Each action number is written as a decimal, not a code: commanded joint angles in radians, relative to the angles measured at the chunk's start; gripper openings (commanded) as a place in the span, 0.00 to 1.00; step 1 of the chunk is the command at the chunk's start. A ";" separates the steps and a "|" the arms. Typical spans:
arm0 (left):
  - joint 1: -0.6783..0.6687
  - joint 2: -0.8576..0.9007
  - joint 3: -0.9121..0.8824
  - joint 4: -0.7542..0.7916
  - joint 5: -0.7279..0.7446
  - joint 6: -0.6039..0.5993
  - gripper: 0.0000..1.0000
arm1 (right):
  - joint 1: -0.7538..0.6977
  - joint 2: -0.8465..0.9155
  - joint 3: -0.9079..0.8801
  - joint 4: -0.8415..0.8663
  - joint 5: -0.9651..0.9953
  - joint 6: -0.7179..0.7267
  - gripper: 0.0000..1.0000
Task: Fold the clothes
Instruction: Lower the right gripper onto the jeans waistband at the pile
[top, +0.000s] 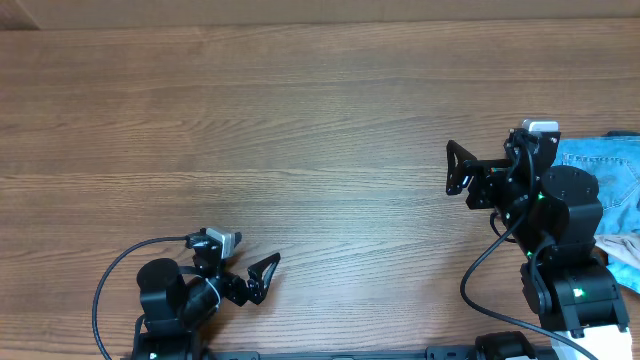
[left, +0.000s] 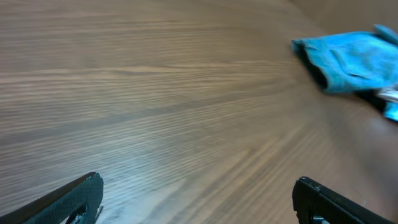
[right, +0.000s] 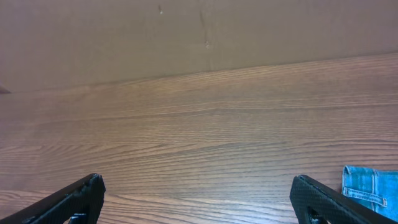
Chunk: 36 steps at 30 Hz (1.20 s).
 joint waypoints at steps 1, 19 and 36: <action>-0.003 -0.003 0.004 0.074 -0.374 0.033 1.00 | 0.001 -0.011 0.032 -0.002 0.013 0.000 1.00; -0.003 -0.003 0.004 -0.013 -1.099 0.047 1.00 | 0.001 0.051 0.031 -0.039 0.380 0.000 1.00; -0.003 -0.003 0.004 -0.022 -1.099 0.047 1.00 | 0.000 0.380 0.031 0.044 0.509 -0.052 1.00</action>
